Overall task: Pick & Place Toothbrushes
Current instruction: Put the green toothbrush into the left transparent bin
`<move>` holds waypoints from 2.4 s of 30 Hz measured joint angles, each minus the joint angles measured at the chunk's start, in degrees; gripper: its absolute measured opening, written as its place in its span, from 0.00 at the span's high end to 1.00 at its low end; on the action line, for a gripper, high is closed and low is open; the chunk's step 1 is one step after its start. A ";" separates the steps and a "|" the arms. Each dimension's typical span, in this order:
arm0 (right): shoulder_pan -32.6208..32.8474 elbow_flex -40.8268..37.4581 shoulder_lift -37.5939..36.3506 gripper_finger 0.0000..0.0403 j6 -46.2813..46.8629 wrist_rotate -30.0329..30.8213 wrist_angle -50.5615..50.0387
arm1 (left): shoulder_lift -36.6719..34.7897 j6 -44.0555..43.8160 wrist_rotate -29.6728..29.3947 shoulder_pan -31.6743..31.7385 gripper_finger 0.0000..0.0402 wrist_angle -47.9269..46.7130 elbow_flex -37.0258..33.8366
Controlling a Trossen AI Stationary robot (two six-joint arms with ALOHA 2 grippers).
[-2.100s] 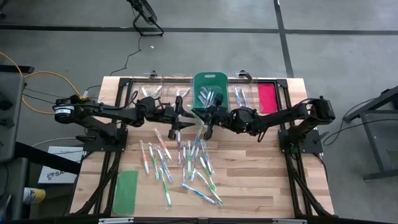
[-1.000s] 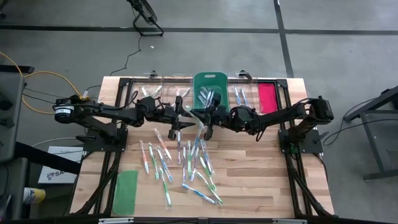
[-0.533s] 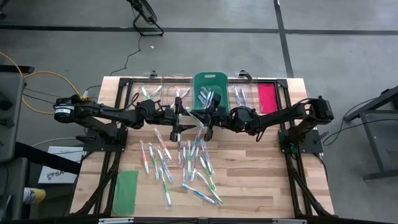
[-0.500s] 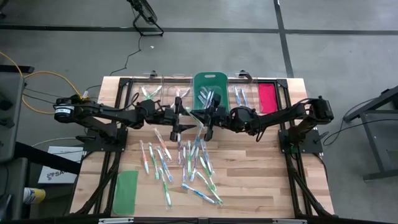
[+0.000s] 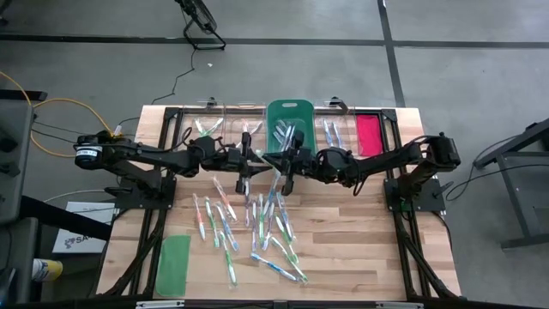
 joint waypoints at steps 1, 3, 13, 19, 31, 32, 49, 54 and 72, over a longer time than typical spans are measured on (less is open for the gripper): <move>0.02 0.00 0.00 0.99 0.00 0.06 -0.12 | 0.00 0.79 0.00 0.02 0.92 -0.18 0.00; 0.02 0.00 0.00 0.99 0.00 -0.08 -0.32 | 0.00 1.01 0.02 0.00 0.93 -0.36 0.00; -0.02 0.00 -0.03 0.92 4.67 0.05 -1.52 | -0.02 2.43 0.25 -0.02 0.98 -1.84 0.00; 0.38 0.00 -1.39 0.70 4.62 5.12 -2.80 | -0.57 3.21 0.34 0.01 0.98 -2.67 0.00; 6.42 0.00 -12.72 0.43 1.57 25.75 -22.24 | -10.83 14.08 -1.28 8.33 0.98 -26.79 0.00; 7.20 0.00 -13.28 0.42 1.60 26.90 -23.75 | -12.48 16.09 -1.33 9.66 0.98 -29.61 0.00; 10.84 0.00 -13.23 0.43 7.52 31.15 -32.58 | -31.82 63.50 -19.23 26.26 0.98 -62.13 0.00; 10.84 0.00 -13.18 0.43 7.74 31.16 -33.25 | -27.81 81.15 -23.48 30.12 0.97 -66.77 -0.02; 10.79 0.00 -13.18 0.43 8.11 31.11 -35.41 | -8.67 92.24 -35.98 37.11 0.87 -69.41 -0.02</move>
